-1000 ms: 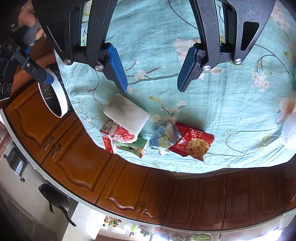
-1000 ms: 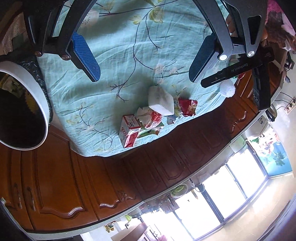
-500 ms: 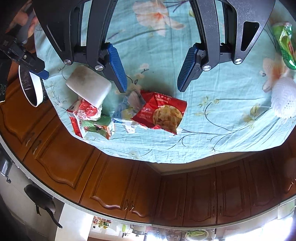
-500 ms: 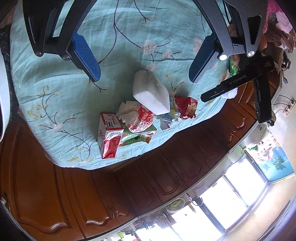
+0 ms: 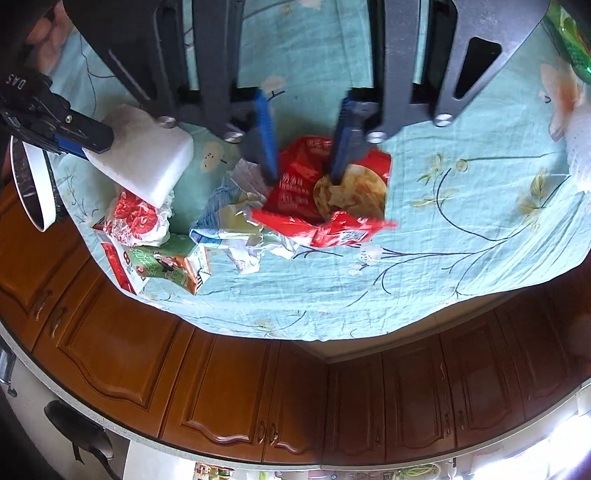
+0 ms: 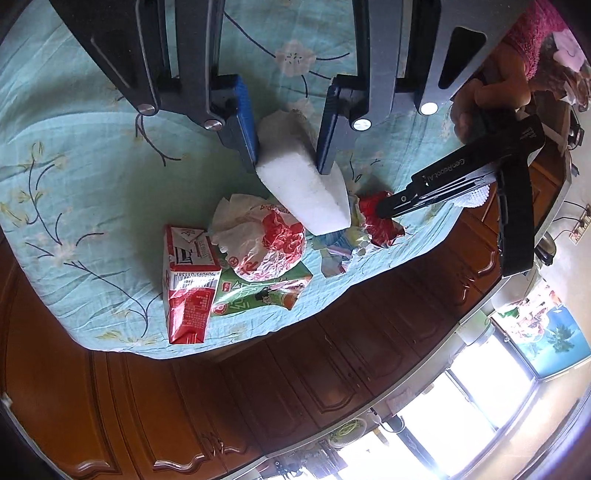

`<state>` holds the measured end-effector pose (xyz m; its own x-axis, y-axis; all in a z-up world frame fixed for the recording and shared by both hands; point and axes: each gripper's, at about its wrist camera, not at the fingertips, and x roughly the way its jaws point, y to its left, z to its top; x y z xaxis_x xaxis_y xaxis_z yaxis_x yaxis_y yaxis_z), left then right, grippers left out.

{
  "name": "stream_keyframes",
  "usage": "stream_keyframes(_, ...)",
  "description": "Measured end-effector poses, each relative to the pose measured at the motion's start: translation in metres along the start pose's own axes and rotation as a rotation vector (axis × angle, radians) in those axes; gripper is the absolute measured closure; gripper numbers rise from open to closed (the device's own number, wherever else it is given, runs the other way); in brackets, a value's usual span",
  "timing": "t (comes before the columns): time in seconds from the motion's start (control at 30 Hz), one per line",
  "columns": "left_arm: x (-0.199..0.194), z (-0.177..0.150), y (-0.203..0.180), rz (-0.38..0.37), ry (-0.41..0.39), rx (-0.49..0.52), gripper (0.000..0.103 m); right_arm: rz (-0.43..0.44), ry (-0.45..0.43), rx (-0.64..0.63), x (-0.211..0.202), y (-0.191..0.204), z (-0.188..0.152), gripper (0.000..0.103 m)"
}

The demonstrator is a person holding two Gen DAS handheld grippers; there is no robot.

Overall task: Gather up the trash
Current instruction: 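Grasp the red chip bag with the left tool while the right tool grasps the white foam block, then carry the chip bag and foam block over the bin and open both tools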

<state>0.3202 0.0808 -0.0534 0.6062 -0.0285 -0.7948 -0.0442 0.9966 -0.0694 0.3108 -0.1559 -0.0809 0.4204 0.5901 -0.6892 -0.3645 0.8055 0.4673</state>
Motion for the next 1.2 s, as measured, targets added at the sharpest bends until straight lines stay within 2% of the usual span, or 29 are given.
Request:
stream_keyframes(0.2, -0.011, -0.01, 0.0, -0.02, -0.021, 0.0, 0.09, 0.019, -0.035, 0.02, -0.022, -0.003, -0.013, 0.073)
stream_keyframes(0.47, -0.061, -0.032, -0.013, -0.14, -0.072, -0.033, 0.098, 0.018, -0.111, 0.03, -0.068, -0.006, -0.032, 0.073)
stream_keyframes(0.77, -0.092, -0.051, -0.064, -0.257, -0.087, 0.033, 0.099, -0.055, -0.198, 0.035, -0.12, -0.014, -0.05, 0.073)
stream_keyframes(1.2, -0.106, -0.059, -0.147, -0.388, -0.077, 0.163, 0.099, -0.168, -0.292, 0.121, -0.187, -0.062, -0.074, 0.073)
